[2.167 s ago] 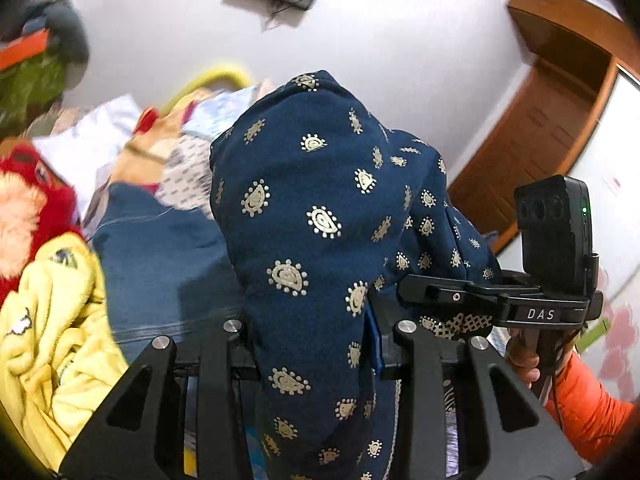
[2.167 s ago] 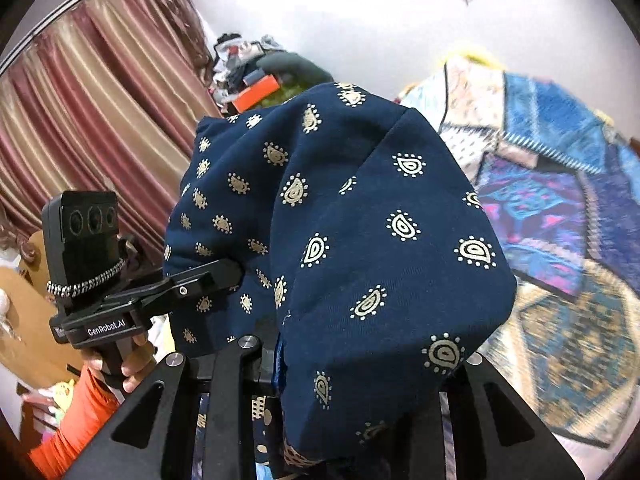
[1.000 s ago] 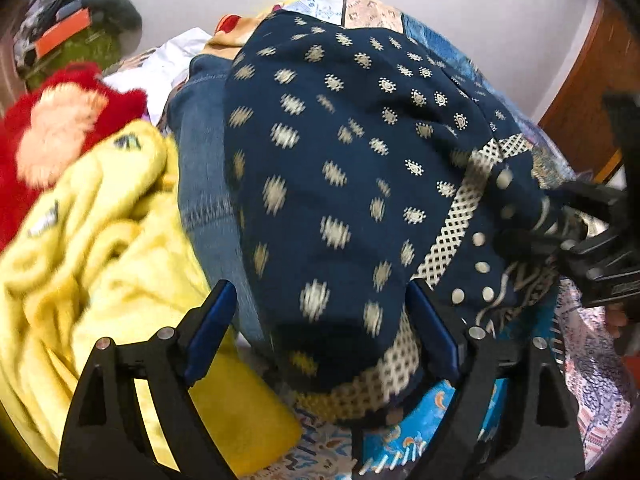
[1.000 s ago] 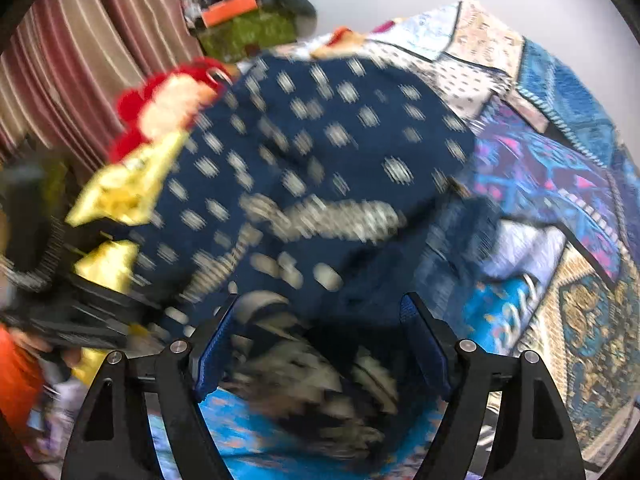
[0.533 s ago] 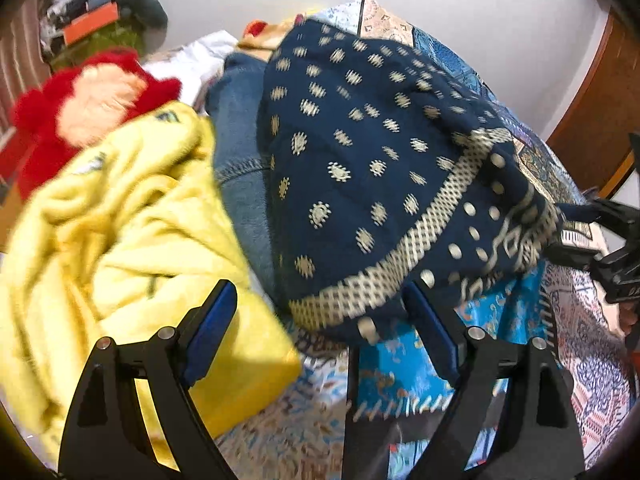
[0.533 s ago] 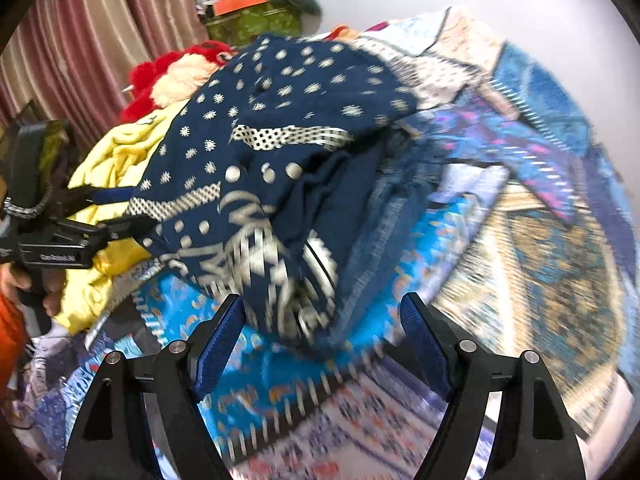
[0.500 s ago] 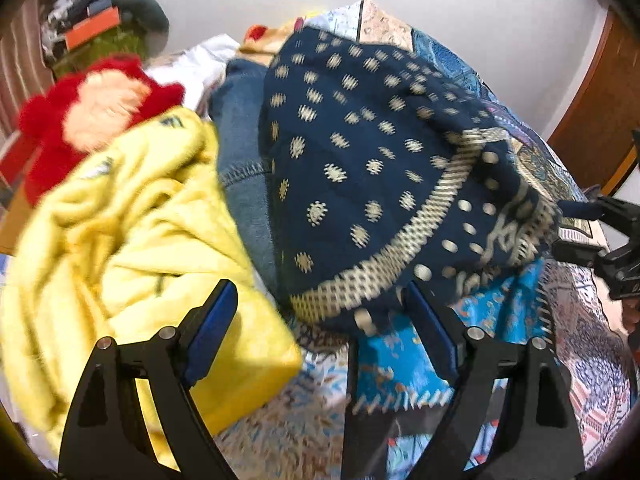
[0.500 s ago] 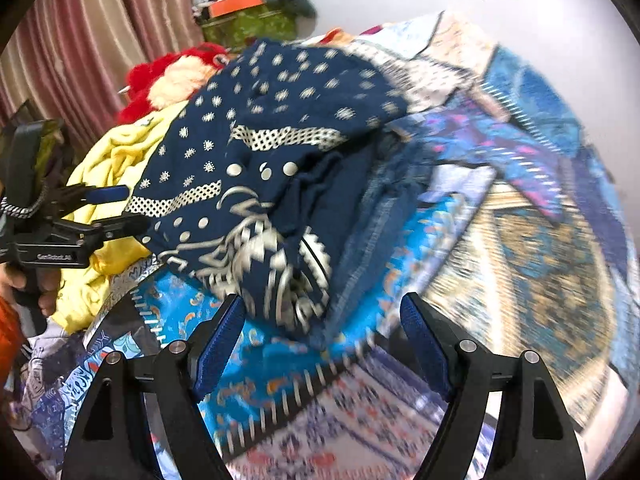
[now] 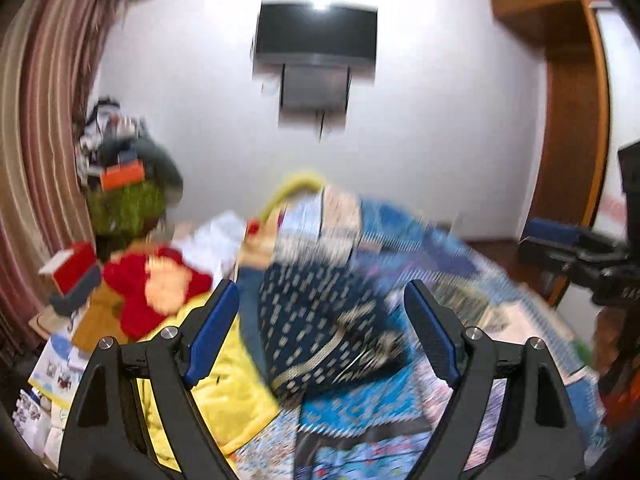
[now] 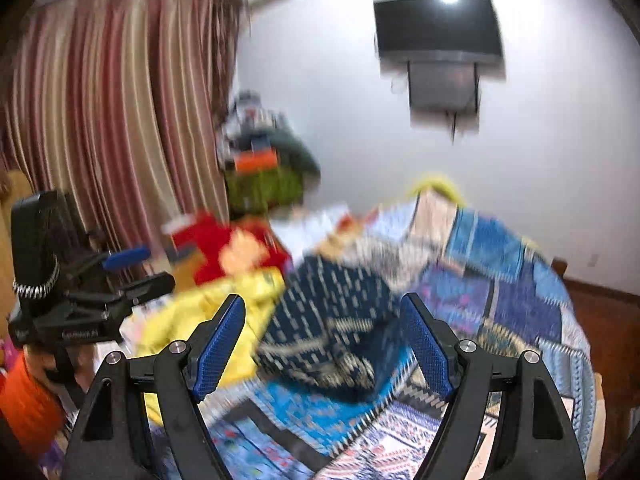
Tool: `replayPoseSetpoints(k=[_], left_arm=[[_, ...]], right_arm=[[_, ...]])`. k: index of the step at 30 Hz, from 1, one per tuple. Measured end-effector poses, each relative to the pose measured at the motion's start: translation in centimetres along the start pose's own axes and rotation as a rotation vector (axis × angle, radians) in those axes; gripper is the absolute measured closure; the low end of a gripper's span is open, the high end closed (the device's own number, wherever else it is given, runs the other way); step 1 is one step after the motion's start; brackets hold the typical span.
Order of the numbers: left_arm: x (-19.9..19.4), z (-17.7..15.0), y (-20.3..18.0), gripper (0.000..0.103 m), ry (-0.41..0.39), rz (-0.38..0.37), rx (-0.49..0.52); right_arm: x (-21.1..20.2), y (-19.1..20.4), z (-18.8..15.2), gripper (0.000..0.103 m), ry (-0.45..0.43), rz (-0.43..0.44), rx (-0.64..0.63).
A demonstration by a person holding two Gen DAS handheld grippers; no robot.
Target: Fold large clothes
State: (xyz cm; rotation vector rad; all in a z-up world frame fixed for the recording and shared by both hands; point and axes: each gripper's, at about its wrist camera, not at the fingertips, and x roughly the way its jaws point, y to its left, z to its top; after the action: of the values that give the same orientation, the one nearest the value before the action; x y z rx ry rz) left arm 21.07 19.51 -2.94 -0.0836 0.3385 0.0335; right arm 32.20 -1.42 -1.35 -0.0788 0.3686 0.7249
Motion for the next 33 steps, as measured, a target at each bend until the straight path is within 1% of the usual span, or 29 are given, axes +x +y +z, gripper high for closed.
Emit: replayPoseSetpoints(k=[4, 6, 9, 11, 12, 15, 18, 21, 23, 25, 27, 29, 33], left_arm=[[-5.6, 1.4, -2.1, 0.018, -0.123, -0.012, 0.001], [-8.4, 1.6, -3.5, 0.018, -0.189, 0.008, 0.030], [-11.3, 1.4, -5.1, 0.018, -0.258, 0.051, 0.067], [-12.6, 1.1, -5.9, 0.018, -0.291, 0.077, 0.063], [-13.1, 1.0, -6.2, 0.018, -0.301, 0.072, 0.058], [-13.9, 0.5, -7.0, 0.018, -0.306, 0.055, 0.062], [-14.8, -0.2, -7.9, 0.018, -0.322, 0.098, 0.097], [-14.9, -0.7, -8.5, 0.017, -0.313, 0.105, 0.100], [-15.1, -1.0, -8.8, 0.010, -0.308, 0.107, 0.097], [-15.1, -1.3, -8.9, 0.006, -0.310, 0.123, 0.094], [-14.9, -1.4, -8.9, 0.003, -0.305, 0.127, 0.091], [-14.9, -1.5, -8.6, 0.002, -0.297, 0.122, 0.085], [-14.5, -1.5, -8.2, 0.001, -0.283, 0.119, 0.071]], right_arm=[[-5.6, 2.4, 1.0, 0.025, -0.131, -0.003, 0.000], [-8.4, 3.7, 1.1, 0.026, -0.191, -0.012, -0.010], [-11.4, 5.2, 0.7, 0.026, -0.244, -0.021, -0.021], [-13.1, 6.0, 0.1, 0.026, -0.266, -0.024, -0.013], [-13.7, 6.3, -0.2, 0.026, -0.273, -0.028, -0.008], [-15.0, 6.9, -1.0, 0.025, -0.278, -0.055, 0.000], [-15.7, 7.2, -1.5, 0.026, -0.273, -0.081, -0.007], [-15.8, 7.5, -1.8, 0.025, -0.260, -0.114, -0.014], [-15.8, 7.6, -2.0, 0.024, -0.247, -0.133, -0.012], [-15.7, 7.5, -2.2, 0.021, -0.231, -0.144, -0.005], [-15.8, 7.5, -2.5, 0.007, -0.222, -0.161, 0.000], [-15.8, 7.4, -2.6, 0.001, -0.227, -0.184, 0.000], [-15.6, 7.5, -2.7, 0.000, -0.227, -0.230, -0.024]])
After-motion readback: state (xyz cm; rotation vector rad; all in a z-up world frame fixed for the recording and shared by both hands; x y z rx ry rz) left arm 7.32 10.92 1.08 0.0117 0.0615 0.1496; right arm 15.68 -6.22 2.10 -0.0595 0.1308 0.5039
